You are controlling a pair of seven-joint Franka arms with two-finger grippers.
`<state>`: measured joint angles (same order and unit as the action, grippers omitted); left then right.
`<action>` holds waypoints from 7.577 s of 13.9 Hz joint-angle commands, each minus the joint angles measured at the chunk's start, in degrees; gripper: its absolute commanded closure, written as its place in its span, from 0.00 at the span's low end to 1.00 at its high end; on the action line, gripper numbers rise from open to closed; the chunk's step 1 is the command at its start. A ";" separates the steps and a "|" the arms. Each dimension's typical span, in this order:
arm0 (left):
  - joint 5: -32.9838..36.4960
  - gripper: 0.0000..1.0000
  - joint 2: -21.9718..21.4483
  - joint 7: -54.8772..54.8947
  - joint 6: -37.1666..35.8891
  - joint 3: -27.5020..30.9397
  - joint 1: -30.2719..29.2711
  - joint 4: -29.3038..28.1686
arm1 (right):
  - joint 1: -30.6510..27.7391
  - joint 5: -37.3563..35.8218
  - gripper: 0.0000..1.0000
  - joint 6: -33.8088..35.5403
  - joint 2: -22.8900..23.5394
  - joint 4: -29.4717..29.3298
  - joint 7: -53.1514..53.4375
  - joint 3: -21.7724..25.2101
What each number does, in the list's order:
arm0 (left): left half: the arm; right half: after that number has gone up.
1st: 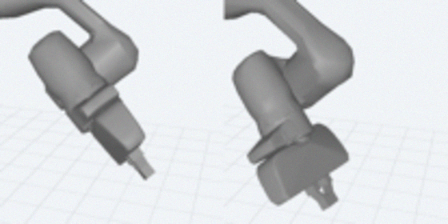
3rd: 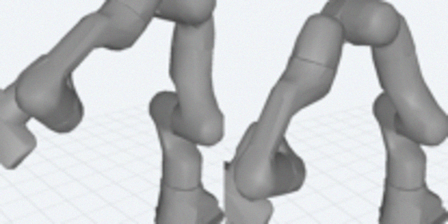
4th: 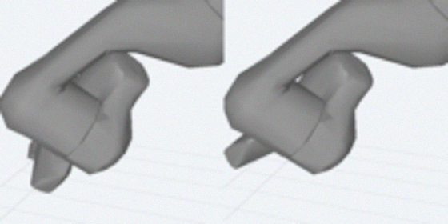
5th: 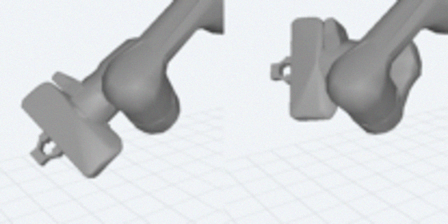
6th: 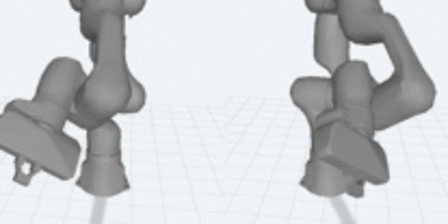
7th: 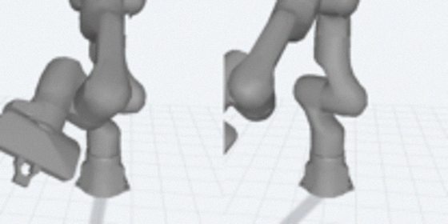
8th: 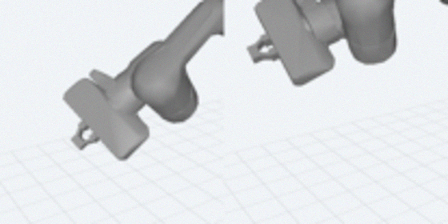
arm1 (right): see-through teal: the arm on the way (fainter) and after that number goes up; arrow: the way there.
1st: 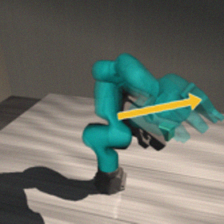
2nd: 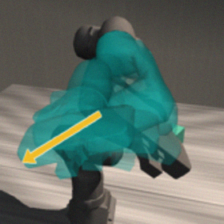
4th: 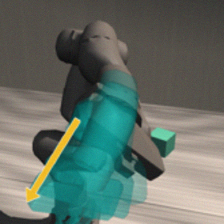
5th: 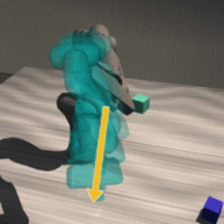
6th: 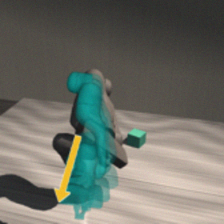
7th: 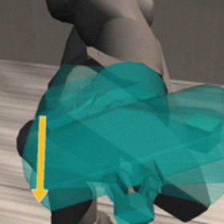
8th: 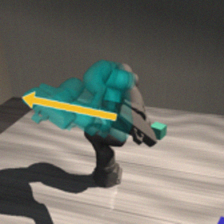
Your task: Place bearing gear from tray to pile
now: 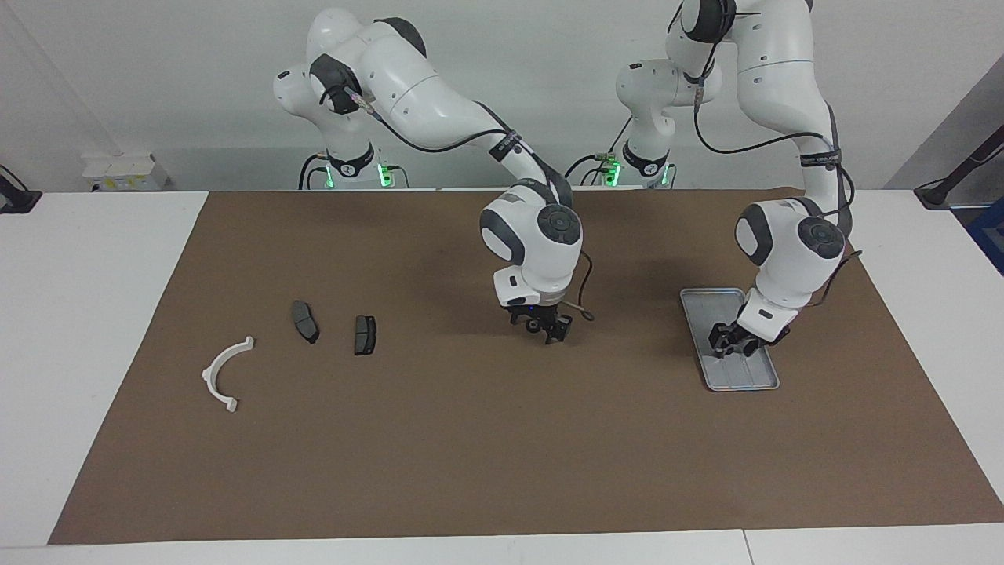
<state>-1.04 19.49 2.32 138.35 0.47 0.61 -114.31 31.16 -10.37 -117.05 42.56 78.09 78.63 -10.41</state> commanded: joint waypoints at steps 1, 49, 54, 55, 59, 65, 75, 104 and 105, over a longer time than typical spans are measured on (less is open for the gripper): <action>-0.46 1.00 0.11 -0.12 0.61 0.85 0.97 -1.18 | -0.57 0.79 0.07 0.06 -0.81 1.80 -0.68 -0.57; 7.80 1.00 -1.74 -65.95 -1.24 0.67 41.66 -0.21 | -46.89 -1.14 0.98 -10.66 -6.61 12.87 -85.49 -6.37; 11.23 1.00 0.20 -69.02 0.08 0.67 42.45 -0.30 | -46.10 -1.40 0.00 -6.80 -8.80 12.35 -85.40 -6.37; 11.23 1.00 0.20 -69.03 0.08 0.67 42.45 -0.30 | -45.84 -1.49 0.00 -5.92 -9.59 12.26 -85.40 -6.37; 11.32 0.27 0.64 -68.41 0.43 0.67 41.49 0.32 | -44.08 -1.49 0.00 -1.00 -13.72 12.08 -82.86 -6.55; 11.23 0.00 -8.65 -61.59 -13.43 0.84 36.32 6.02 | -42.50 -2.11 0.00 3.13 -15.84 11.03 -82.77 -6.81; 5.02 0.00 -17.81 -20.49 -28.38 1.11 6.27 15.00 | -30.74 0.00 0.00 11.05 -15.32 4.96 -48.83 -7.08; -0.89 0.00 -19.66 -2.93 -49.92 -0.21 3.25 23.87 | -5.40 -0.44 0.36 -2.66 -9.16 14.81 8.11 -6.90; -0.46 0.00 -19.66 -2.84 -51.50 -0.21 3.25 23.96 | -5.32 -0.35 0.52 -3.18 -9.16 14.81 8.11 -6.90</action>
<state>-1.16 -1.17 -1.21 90.00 -0.40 3.25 -92.12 25.91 -9.67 -119.57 34.90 91.04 85.15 -17.28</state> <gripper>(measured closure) 0.000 0.269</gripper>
